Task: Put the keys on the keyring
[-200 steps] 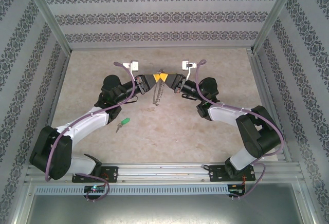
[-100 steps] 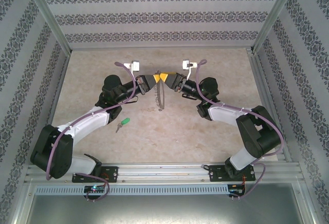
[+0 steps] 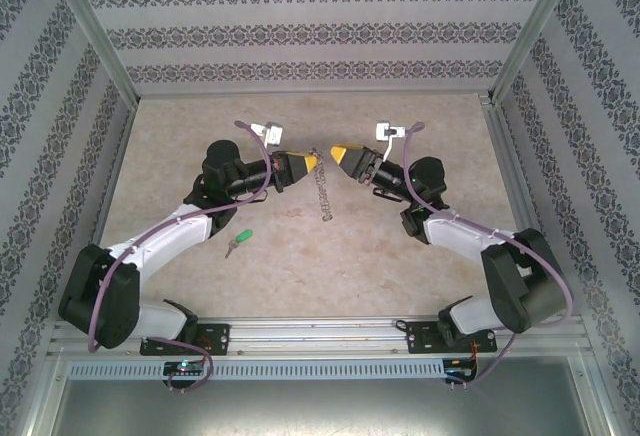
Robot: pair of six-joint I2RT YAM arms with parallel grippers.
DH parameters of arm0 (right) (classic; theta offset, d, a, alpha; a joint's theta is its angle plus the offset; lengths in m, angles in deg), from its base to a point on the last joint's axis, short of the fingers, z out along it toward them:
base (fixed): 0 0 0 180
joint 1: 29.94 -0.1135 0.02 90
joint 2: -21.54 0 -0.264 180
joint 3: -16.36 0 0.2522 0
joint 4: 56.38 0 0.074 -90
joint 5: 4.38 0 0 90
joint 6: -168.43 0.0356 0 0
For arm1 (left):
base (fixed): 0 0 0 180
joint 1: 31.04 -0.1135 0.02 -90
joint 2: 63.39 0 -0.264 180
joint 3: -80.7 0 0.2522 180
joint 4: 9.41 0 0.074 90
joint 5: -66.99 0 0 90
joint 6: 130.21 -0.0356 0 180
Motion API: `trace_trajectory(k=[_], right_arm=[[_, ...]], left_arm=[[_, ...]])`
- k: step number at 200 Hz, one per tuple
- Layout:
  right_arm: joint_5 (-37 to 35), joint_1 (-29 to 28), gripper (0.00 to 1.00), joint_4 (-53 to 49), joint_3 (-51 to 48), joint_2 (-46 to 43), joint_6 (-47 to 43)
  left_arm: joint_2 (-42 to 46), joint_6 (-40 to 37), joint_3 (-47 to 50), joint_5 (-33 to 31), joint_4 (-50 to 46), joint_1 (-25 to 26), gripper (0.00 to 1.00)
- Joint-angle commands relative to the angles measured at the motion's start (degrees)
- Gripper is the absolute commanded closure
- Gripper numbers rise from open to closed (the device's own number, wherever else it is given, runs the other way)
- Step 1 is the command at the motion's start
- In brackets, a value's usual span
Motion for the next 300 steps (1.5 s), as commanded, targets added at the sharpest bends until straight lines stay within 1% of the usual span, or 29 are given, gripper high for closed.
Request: trace_trajectory(k=[1, 30, 58, 104, 129, 152, 191, 209, 222, 239, 257, 275, 300], right_arm=[[0.7, 0.0, 0.52, -2.7, -1.5, -2.2, -3.5], [-0.2, 0.0, 0.52, -6.6, -2.8, -4.0, -5.7], [-0.8, -0.1, 0.52, -10.2, -4.1, -5.2, -7.8], [-1.7, -1.7, 0.52, -14.6, -6.0, -5.7, -11.8], [-3.2, -5.0, 0.52, -20.4, -5.2, -5.2, -16.3], [-5.7, -10.0, 0.53, -26.9, -3.7, -3.9, -21.6], [-7.9, -17.5, 0.53, -30.5, -1.0, 1.9, -25.3], [-9.2, -21.1, 0.53, -31.6, 1.1, 5.7, -26.6], [-10.3, -23.4, 0.54, -31.9, 2.7, 8.9, -27.3], [-11.5, -26.0, 0.54, -33.9, 5.8, 13.5, -29.1], [-12.3, -27.7, 0.56, -37.1, 9.8, 17.4, -31.2], [-13.2, -29.4, 0.56, -41.6, 14.6, 20.9, -34.6], [-17.1, -31.7, 0.57, -51.3, 22.3, 25.0, -42.2]], left_arm=[[3.0, -5.6, -1.0, -0.3, 0.3, 0.5, 1.00], [5.2, -9.2, 3.1, -5.3, 5.2, 0.6, 1.00], [6.5, -11.9, 8.0, -9.9, 12.9, 0.5, 1.00], [8.7, -17.5, 11.3, -20.0, 13.4, 0.6, 1.00], [9.1, -17.8, 10.8, -23.8, 11.4, 0.6, 1.00], [9.1, -17.4, 10.3, -27.2, 9.7, 0.6, 1.00], [7.8, -15.3, 9.5, -34.2, 8.6, 0.0, 1.00], [7.0, -13.9, 9.0, -35.2, 9.2, -1.6, 1.00], [6.7, -13.1, 7.3, -35.5, 6.6, -3.0, 1.00], [5.8, -11.9, 4.6, -34.4, 2.9, -5.6, 1.00], [4.6, -9.9, 3.0, -32.5, 1.8, -8.6, 1.00], [3.5, -8.1, 1.7, -31.5, 1.3, -11.3, 1.00], [1.9, -5.4, 0.0, -28.9, 0.6, -15.7, 1.00]])
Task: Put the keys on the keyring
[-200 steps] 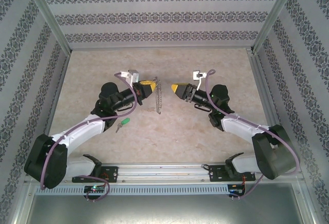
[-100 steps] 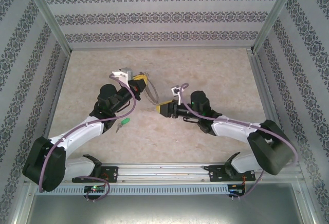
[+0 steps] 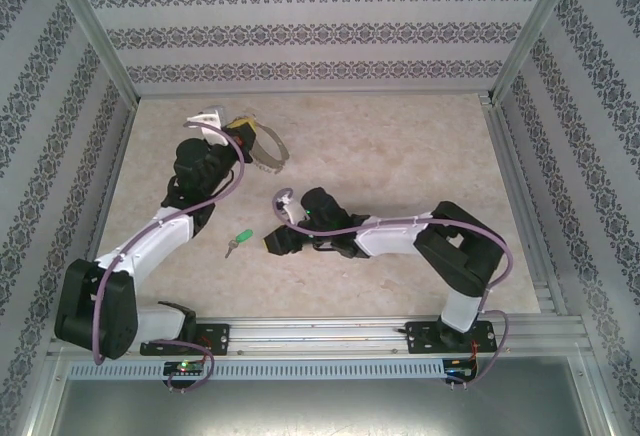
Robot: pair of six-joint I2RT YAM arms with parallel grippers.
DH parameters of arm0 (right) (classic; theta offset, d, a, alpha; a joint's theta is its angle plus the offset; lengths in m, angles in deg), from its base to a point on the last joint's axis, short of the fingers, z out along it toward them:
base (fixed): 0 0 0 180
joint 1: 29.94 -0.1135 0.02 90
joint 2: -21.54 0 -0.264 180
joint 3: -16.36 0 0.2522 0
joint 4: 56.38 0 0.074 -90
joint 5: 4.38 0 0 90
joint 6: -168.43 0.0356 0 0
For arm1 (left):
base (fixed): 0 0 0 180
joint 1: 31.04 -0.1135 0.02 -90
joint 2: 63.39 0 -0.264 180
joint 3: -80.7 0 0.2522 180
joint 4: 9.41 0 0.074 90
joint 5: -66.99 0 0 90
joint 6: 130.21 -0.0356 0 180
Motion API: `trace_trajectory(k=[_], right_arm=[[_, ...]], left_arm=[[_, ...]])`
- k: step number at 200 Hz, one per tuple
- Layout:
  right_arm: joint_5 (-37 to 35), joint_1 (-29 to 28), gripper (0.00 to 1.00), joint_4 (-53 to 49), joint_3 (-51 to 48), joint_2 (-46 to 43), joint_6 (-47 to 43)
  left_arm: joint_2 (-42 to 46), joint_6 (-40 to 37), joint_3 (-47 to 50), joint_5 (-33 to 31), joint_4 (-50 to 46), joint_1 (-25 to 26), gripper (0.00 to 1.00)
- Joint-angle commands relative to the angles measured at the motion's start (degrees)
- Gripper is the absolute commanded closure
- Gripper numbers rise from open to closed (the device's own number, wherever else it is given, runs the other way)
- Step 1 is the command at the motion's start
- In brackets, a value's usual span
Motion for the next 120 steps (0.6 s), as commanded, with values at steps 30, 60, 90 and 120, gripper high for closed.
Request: trace_trajectory(k=[30, 60, 90, 120], right_arm=[[-7.3, -4.2, 0.56, -18.6, 15.2, 7.4, -18.5], [-9.5, -5.7, 0.55, -24.9, 22.4, 12.1, -25.9], [-13.3, -7.4, 0.60, -30.2, 28.7, 16.8, -31.5], [-16.3, -8.8, 0.62, -32.0, 32.6, 20.2, -34.8]], left_arm=[[-3.3, 7.9, -3.3, 5.5, 1.3, -8.2, 1.00], [-4.3, 9.4, -4.3, 7.3, 1.7, -10.9, 1.00], [-4.8, 10.4, -5.1, 8.0, 1.1, -12.5, 1.00], [-5.0, 11.5, -5.3, 9.0, 1.6, -13.4, 1.00]])
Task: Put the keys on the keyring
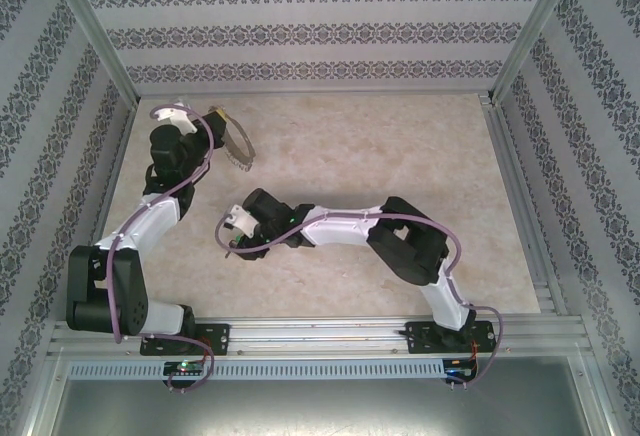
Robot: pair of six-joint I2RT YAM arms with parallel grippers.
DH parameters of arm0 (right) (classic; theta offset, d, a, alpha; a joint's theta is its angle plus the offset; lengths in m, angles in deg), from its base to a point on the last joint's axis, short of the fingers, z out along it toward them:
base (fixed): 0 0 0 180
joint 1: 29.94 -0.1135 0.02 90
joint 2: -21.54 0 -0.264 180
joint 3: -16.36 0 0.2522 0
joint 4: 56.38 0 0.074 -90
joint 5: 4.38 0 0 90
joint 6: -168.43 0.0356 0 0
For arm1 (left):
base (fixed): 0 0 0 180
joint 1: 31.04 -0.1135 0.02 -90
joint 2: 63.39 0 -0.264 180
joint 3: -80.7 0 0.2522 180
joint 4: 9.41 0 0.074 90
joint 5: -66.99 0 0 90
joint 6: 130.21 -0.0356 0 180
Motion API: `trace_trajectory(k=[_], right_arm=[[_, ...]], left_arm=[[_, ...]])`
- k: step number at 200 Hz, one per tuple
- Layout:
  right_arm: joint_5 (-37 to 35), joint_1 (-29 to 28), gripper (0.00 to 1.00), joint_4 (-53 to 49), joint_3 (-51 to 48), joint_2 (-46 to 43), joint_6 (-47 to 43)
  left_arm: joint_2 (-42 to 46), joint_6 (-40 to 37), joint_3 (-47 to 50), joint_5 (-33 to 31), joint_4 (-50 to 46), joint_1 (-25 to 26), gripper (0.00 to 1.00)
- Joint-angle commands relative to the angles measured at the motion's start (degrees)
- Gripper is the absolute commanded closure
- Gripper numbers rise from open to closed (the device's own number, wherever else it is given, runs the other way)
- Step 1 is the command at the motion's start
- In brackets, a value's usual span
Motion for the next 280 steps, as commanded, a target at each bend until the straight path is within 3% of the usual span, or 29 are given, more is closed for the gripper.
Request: trace_trajectory(k=[1, 112, 160, 180, 218, 280], right_arm=[[-4.2, -1.4, 0.62, -4.6, 3.5, 2.5, -5.9], [-6.7, -2.2, 0.66, -9.3, 13.8, 10.2, -9.6], [-5.8, -1.4, 0.87, -9.6, 14.6, 11.1, -9.3], [-5.3, -0.8, 1.00, -9.0, 12.9, 9.8, -8.8], [-5.0, 0.9, 1.00, -6.9, 6.6, 5.0, -7.4], [-5.3, 7.6, 1.00, -0.8, -12.4, -9.0, -0.5]], left_arm=[[-0.1, 2.0, -2.1, 2.2, 2.6, -1.1, 1.00], [-2.4, 4.6, -3.4, 4.6, 4.1, -1.7, 1.00], [-2.5, 4.8, -3.9, 5.1, 4.1, -1.7, 1.00], [-2.6, 4.8, -4.2, 5.7, 4.0, -1.7, 1.00], [-2.1, 4.6, -4.4, 6.2, 3.4, -1.8, 1.00], [-3.1, 7.4, -4.7, 10.1, 4.7, -1.7, 1.00]])
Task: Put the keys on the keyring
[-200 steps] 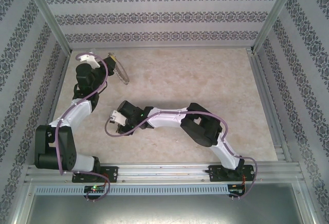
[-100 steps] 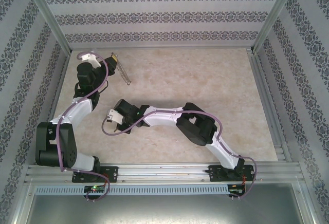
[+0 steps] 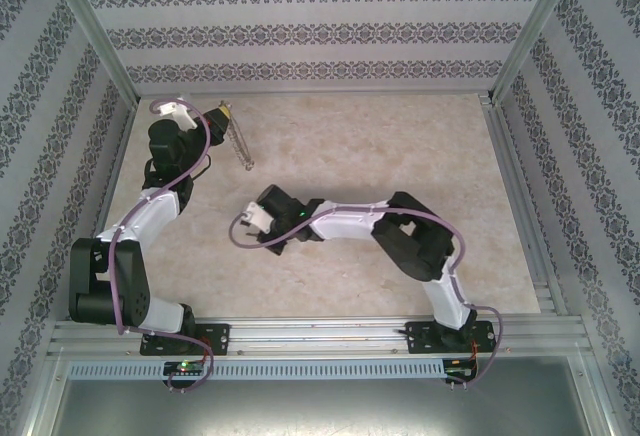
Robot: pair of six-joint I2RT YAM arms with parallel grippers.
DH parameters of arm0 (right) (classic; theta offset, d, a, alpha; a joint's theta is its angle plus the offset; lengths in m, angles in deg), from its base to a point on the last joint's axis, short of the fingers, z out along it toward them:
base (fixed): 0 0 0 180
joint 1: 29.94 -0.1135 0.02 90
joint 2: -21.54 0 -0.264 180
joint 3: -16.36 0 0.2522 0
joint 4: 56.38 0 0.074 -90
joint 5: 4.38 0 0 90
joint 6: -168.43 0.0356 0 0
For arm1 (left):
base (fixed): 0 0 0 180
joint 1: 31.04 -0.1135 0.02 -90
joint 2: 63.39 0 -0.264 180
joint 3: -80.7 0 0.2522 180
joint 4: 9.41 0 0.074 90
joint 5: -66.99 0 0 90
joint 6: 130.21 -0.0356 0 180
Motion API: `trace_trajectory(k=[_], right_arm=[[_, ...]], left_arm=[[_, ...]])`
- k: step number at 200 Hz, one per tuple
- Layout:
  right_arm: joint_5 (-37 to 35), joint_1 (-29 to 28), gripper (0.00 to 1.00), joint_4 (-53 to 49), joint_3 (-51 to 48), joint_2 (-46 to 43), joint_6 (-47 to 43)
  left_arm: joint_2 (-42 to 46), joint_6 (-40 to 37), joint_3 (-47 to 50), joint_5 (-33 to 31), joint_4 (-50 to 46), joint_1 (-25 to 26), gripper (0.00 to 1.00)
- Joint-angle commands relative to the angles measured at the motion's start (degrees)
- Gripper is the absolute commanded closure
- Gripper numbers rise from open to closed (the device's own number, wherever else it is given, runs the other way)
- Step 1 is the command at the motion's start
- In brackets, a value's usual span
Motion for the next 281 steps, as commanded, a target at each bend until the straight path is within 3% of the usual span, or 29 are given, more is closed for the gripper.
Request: trace_trajectory(k=[1, 53, 119, 182, 207, 219, 281], right_arm=[[-0.2, 2.7, 1.00, 2.0, -6.3, -5.7, 4.5], [1.0, 10.1, 1.00, 4.5, -18.8, -16.7, 10.9], [6.8, 20.7, 1.00, 11.6, -29.3, -22.9, 21.8], [5.6, 22.0, 1.00, 13.3, -30.7, -20.2, 25.4], [5.3, 22.1, 0.81, 13.8, -31.7, -20.6, 25.9], [5.1, 22.1, 0.78, 13.9, -32.1, -20.7, 25.9], [5.2, 22.2, 0.82, 14.3, -32.7, -21.4, 26.1]], left_arm=[[-0.6, 2.7, -2.2, 3.2, 4.8, -0.8, 1.00], [-2.5, 6.8, -1.3, 8.5, 9.0, 0.6, 1.00], [-3.0, 5.2, 1.2, 10.8, 8.8, 8.1, 1.00], [-3.0, 4.4, 3.4, 10.7, 9.3, 14.2, 1.00], [-2.7, 3.3, 3.4, 10.5, 8.4, 15.4, 1.00], [-2.6, 3.1, 3.4, 10.6, 8.3, 15.6, 1.00], [-1.7, 2.7, 3.9, 11.0, 7.4, 16.0, 1.00]])
